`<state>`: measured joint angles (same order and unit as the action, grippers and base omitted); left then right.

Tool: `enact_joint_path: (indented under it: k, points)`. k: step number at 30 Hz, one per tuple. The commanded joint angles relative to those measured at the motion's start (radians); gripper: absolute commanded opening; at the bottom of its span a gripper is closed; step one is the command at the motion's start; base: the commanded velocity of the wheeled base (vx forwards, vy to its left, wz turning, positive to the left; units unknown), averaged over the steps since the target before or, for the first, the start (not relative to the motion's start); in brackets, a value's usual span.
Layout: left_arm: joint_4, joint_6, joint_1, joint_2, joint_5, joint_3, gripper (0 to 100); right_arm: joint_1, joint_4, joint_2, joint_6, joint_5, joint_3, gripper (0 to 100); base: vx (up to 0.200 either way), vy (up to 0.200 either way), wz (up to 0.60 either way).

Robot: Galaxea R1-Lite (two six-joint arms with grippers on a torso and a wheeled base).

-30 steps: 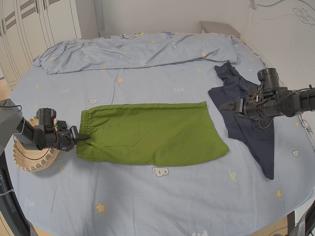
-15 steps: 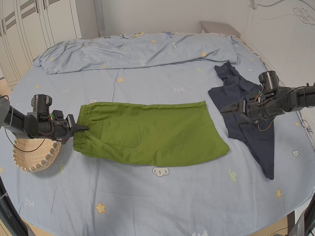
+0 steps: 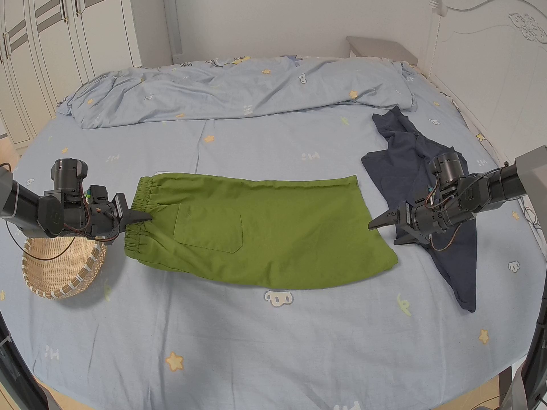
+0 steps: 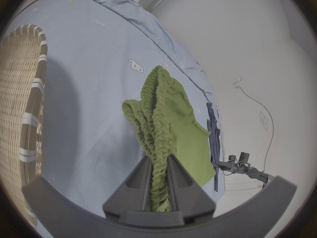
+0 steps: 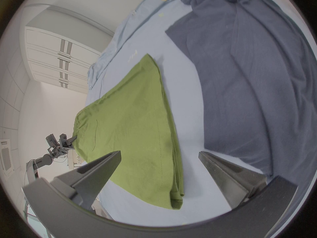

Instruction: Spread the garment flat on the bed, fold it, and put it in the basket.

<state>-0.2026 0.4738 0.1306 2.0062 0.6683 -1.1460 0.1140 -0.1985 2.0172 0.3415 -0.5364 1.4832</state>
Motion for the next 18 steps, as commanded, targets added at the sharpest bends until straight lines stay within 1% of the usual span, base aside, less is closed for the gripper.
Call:
enact_joint_path:
  k: [1,5,13,18]
  points:
    - [-0.001,0.0,0.0,0.006,0.001,0.0,0,0.012,-0.006,0.02,-0.001,-0.013,-0.004,100,0.0,0.0,0.0]
    - [-0.001,0.0,0.0,0.008,-0.001,0.0,0,0.021,-0.007,0.018,-0.002,-0.034,-0.014,100,0.0,0.0,0.0]
    - [-0.001,0.0,-0.002,0.009,-0.001,0.0,0,0.047,-0.012,0.02,-0.022,-0.034,-0.031,100,0.0,0.0,0.0]
    - [-0.001,-0.001,0.0,0.009,-0.001,0.0,0,0.055,-0.048,0.021,-0.053,-0.036,-0.031,100,0.0,0.0,0.0]
